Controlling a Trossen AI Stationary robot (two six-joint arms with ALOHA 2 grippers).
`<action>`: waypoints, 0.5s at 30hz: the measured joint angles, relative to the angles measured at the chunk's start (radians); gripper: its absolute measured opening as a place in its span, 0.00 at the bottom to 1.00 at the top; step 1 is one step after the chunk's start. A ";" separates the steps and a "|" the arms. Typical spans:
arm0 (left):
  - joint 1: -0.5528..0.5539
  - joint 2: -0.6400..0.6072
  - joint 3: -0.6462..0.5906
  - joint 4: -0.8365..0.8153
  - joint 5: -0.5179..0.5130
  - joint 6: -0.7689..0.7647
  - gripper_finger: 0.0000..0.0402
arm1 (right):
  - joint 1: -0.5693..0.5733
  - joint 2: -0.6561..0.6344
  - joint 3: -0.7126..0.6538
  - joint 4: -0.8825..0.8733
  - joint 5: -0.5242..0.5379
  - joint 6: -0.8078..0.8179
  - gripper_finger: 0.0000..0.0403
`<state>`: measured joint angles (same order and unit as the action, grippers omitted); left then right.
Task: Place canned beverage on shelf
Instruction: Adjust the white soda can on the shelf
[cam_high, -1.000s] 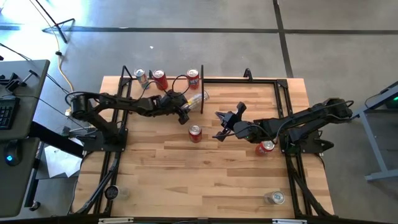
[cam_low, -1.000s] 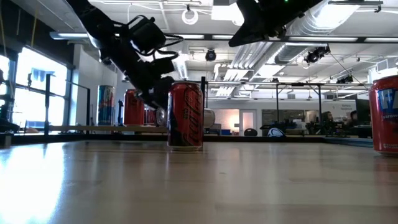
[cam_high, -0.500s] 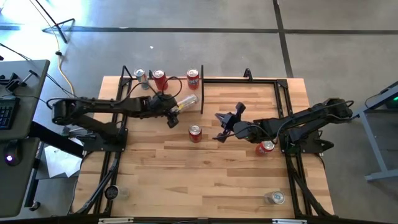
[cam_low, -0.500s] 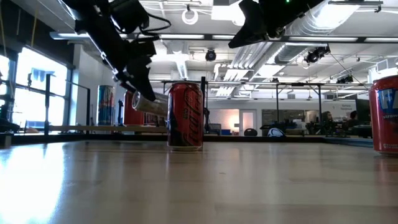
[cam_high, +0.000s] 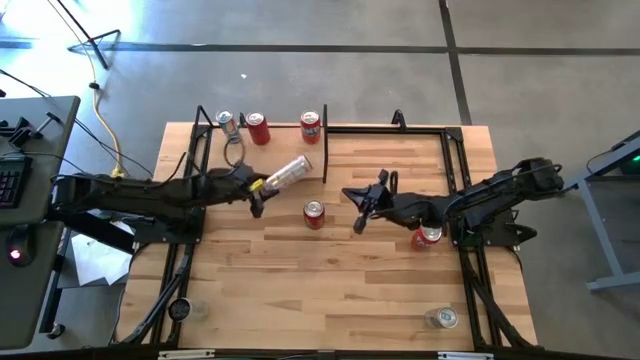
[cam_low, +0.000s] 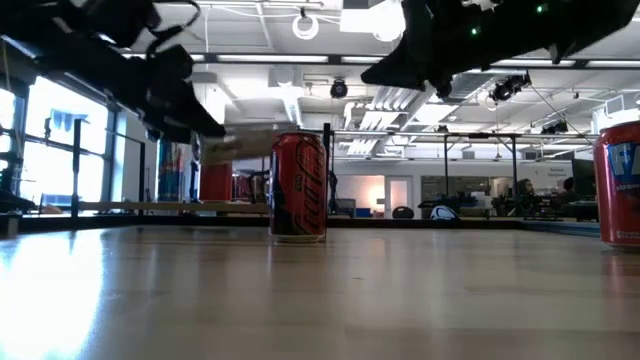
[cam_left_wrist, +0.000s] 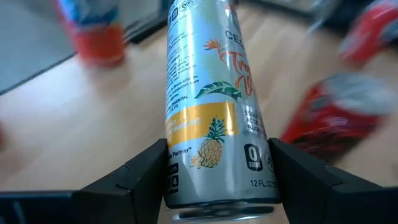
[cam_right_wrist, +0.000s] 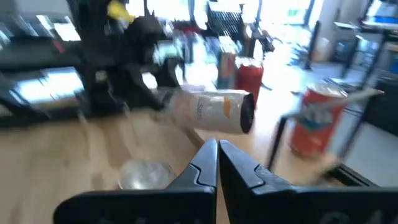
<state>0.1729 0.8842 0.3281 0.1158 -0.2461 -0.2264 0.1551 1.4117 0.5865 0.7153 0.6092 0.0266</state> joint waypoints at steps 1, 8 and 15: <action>-0.014 -0.027 -0.023 0.045 0.004 0.002 0.58 | -0.006 0.005 -0.013 0.057 -0.025 0.000 0.00; -0.122 -0.118 -0.096 0.309 -0.003 0.074 0.58 | -0.046 0.033 0.029 0.204 -0.158 -0.051 0.15; -0.215 -0.117 -0.096 0.521 -0.044 0.215 0.58 | -0.065 0.101 0.185 0.235 -0.278 -0.088 0.53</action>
<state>-0.0420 0.7673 0.2325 0.6371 -0.2903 -0.0115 0.0902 1.5129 0.7712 0.9508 0.3309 -0.0617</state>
